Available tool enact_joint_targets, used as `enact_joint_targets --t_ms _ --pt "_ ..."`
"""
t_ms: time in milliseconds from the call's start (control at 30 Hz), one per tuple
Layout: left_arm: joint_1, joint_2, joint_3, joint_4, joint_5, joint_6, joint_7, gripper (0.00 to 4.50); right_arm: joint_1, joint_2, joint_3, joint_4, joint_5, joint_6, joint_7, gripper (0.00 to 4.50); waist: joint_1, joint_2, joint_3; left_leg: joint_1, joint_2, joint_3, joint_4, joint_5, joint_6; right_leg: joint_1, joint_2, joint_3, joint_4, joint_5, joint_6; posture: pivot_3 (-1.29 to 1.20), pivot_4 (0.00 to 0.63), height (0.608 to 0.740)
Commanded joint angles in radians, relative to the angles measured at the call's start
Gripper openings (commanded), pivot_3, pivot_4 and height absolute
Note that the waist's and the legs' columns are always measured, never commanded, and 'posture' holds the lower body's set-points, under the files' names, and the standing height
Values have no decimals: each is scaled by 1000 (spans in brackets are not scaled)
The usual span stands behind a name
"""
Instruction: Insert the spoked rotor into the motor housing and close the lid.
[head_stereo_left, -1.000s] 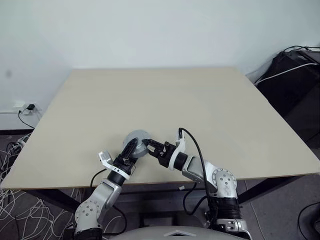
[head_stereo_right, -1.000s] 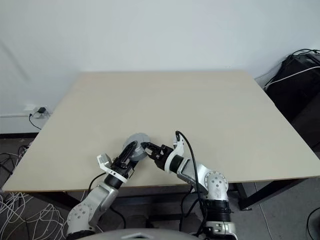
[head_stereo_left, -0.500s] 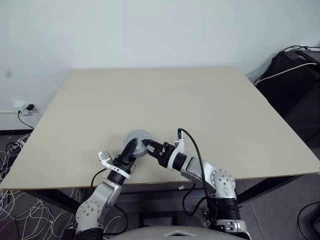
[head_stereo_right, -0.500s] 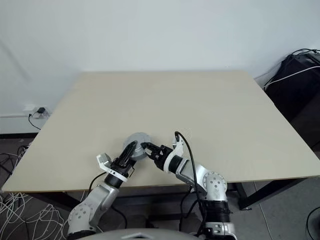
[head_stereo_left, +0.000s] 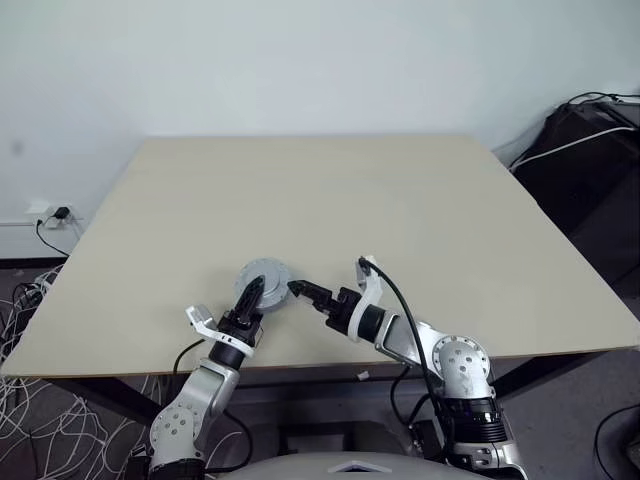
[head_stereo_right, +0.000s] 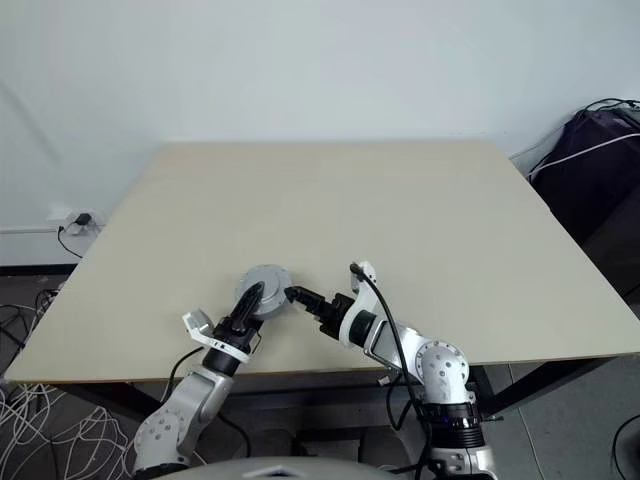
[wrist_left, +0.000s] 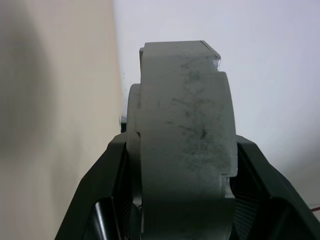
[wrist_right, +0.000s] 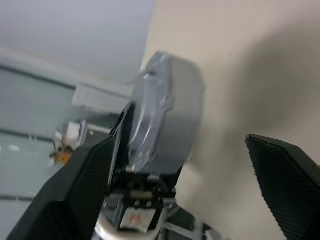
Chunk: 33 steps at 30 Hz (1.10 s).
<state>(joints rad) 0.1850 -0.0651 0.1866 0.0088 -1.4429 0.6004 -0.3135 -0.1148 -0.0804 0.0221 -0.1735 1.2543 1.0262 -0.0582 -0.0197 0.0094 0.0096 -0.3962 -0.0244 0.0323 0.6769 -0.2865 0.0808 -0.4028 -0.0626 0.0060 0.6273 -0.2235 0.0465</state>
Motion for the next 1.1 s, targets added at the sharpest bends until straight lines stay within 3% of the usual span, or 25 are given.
enact_joint_targets --t_ms 33,300,533,700,1100 --pt "-6 -102 -7 -44 2 -28 -23 2117 6 -44 37 -90 -120 -74 110 4500 3 0 1 0 0 0 1 0 0 0 0 0 0 0 0 0 0 740" --pt "-86 -104 40 5 65 -156 25 2117 89 -184 218 -198 -591 -469 376 4500 10 -5 4 -1 0 0 4 -1 2 -2 0 -3 0 1 2 0 0 740" --pt "-216 -100 99 101 114 -258 69 2117 154 -279 313 -121 -922 -760 471 4500 12 -9 6 0 -1 0 6 -1 1 -1 0 -3 0 2 4 0 0 740" --pt "-303 -95 124 179 176 -316 112 2117 198 -237 291 -54 -999 -912 479 4500 17 -11 7 0 -1 0 7 0 0 0 0 -3 0 3 4 0 0 740" --pt "-581 -76 205 490 337 -384 148 2117 233 -187 242 61 -1063 -1050 496 4500 35 -18 11 0 -2 0 8 2 -4 5 1 -3 -1 4 7 0 0 740"
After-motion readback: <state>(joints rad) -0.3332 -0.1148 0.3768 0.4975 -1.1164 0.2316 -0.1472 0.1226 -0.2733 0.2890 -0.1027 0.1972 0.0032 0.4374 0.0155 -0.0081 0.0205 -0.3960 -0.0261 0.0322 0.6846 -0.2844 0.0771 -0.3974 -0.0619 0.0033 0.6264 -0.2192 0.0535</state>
